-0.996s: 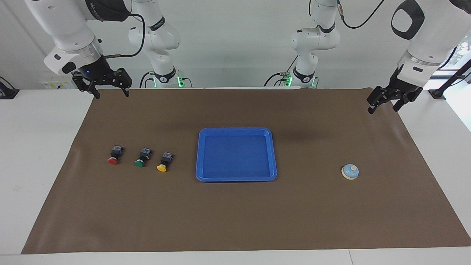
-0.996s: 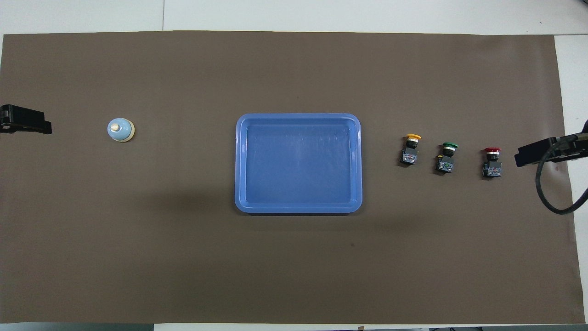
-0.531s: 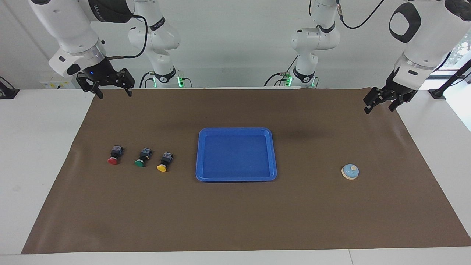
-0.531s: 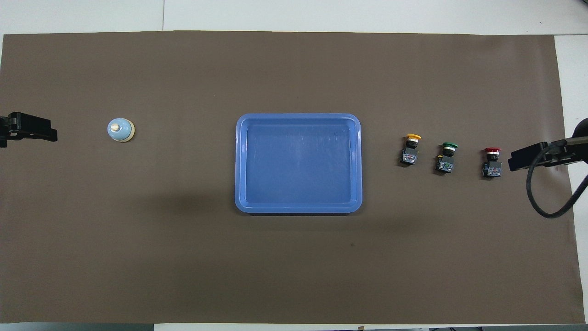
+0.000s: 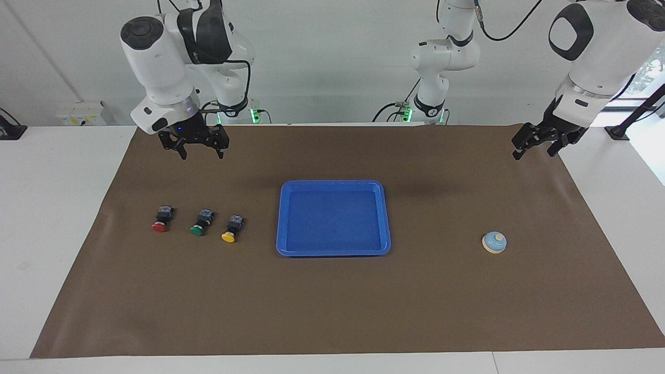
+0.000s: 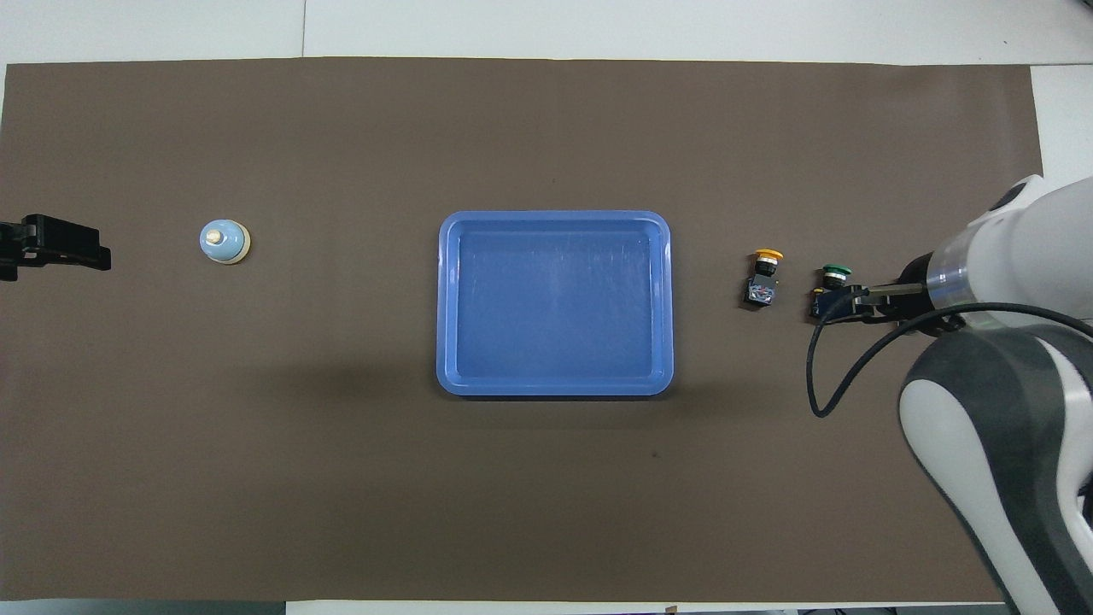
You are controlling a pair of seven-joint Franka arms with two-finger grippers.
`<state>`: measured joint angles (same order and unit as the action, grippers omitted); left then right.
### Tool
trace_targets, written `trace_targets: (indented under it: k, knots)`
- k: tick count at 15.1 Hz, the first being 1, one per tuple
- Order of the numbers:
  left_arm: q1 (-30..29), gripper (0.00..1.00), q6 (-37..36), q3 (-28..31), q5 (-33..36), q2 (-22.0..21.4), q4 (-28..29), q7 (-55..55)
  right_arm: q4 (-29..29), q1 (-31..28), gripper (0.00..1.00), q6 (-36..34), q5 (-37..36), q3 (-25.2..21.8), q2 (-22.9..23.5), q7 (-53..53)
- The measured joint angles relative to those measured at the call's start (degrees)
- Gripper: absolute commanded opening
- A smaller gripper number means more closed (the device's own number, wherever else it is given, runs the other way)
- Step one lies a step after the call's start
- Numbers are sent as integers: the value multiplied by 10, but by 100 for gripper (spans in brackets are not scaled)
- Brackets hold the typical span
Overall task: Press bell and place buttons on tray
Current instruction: 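Grasp the yellow-topped button with the right gripper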
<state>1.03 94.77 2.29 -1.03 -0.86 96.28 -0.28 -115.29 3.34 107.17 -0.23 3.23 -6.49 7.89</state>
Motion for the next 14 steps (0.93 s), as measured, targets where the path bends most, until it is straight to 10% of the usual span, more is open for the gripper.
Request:
trace_targets:
  k: [14]
  knots:
    - [0,100,-24,1,0,-6,0,0,-84,9,100,299,0,-1,161,86]
